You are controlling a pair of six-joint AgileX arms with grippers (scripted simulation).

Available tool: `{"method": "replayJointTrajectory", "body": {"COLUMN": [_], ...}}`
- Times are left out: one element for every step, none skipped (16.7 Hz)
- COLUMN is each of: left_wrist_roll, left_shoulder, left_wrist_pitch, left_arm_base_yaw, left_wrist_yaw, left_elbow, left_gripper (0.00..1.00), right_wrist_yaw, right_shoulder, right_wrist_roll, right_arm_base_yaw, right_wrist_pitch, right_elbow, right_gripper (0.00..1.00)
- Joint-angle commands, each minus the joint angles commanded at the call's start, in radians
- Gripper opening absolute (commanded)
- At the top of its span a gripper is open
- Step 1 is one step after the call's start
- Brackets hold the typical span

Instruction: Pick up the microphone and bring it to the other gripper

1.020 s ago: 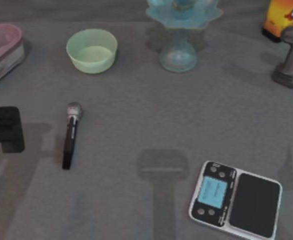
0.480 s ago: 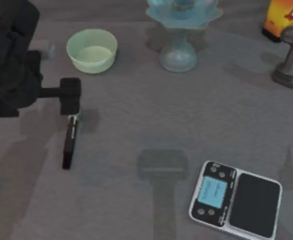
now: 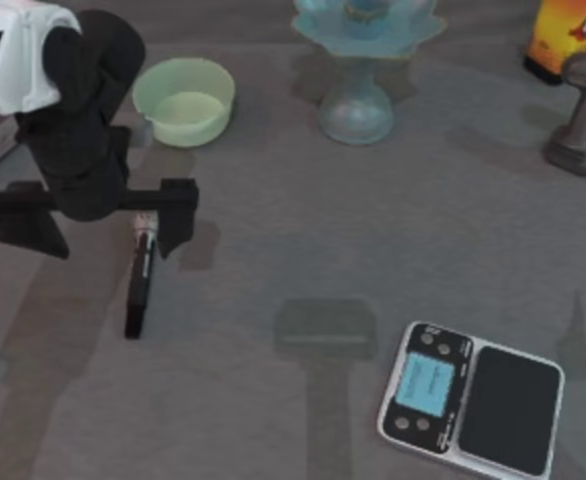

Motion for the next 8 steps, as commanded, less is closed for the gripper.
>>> {"method": "replayJointTrajectory", "body": {"left_wrist_roll": [0.0,0.0,0.001,0.001,0.003,0.004,0.005,0.005], "left_shoulder": [0.0,0.0,-0.003,-0.001,0.008,0.022,0.041,0.065], "left_wrist_pitch": [0.0,0.0,0.002,0.005,0.018,0.041,0.075,0.117], "left_arm_base_yaw": [0.0,0.0,0.005,0.005,0.004,0.004,0.004,0.004], "left_wrist_yaw": [0.0,0.0,0.001,0.001,0.0,0.0,0.001,0.001], "left_elbow": [0.0,0.0,-0.003,-0.005,-0.011,-0.023,-0.037,-0.053], "left_gripper": [1.0,1.0,1.0,1.0,1.0,1.0,1.0,1.0], "right_wrist_yaw": [0.0,0.0,0.0,0.0,0.0,0.0,0.0,0.0], "right_shoulder": [0.0,0.0,0.0,0.0,0.0,0.0,0.0,0.0], "right_wrist_roll": [0.0,0.0,0.0,0.0,0.0,0.0,0.0,0.0], "right_arm_base_yaw": [0.0,0.0,0.0,0.0,0.0,0.0,0.0,0.0], "right_wrist_pitch": [0.0,0.0,0.0,0.0,0.0,0.0,0.0,0.0], "right_elbow": [0.0,0.0,0.0,0.0,0.0,0.0,0.0,0.0], "right_gripper": [1.0,1.0,1.0,1.0,1.0,1.0,1.0,1.0]}}
